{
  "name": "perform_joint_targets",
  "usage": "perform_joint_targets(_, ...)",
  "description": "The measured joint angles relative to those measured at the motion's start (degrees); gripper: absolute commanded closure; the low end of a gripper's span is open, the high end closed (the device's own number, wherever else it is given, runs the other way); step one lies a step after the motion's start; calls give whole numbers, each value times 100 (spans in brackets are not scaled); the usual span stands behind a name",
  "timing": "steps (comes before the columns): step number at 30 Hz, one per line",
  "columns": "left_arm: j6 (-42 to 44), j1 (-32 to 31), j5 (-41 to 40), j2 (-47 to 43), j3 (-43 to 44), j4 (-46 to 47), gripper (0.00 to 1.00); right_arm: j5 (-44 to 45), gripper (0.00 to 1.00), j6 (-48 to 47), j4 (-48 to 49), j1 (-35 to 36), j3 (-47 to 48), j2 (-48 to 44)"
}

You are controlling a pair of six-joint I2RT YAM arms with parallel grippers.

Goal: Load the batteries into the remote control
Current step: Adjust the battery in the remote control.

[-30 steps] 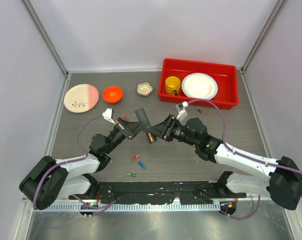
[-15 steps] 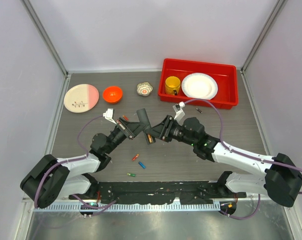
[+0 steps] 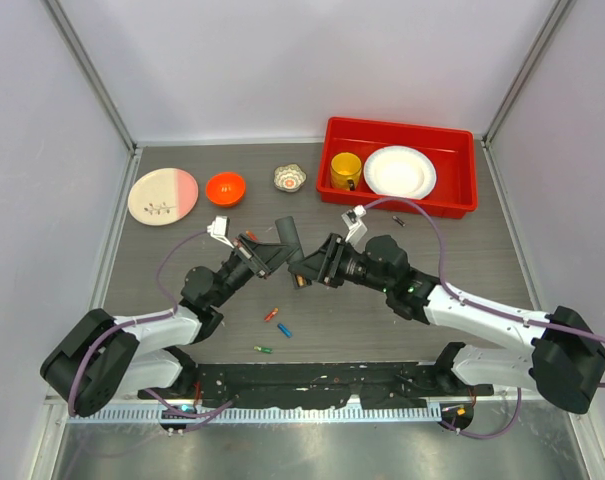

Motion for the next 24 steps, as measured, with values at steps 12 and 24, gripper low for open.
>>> perform_joint_targets(12,127,-20,2,-2,39,101,100,-13,38,-98,-619,46,55,-297)
perform_joint_targets(24,131,-20,4,-17,37,146,100,0,56,-487,-1029,-173,76,-850)
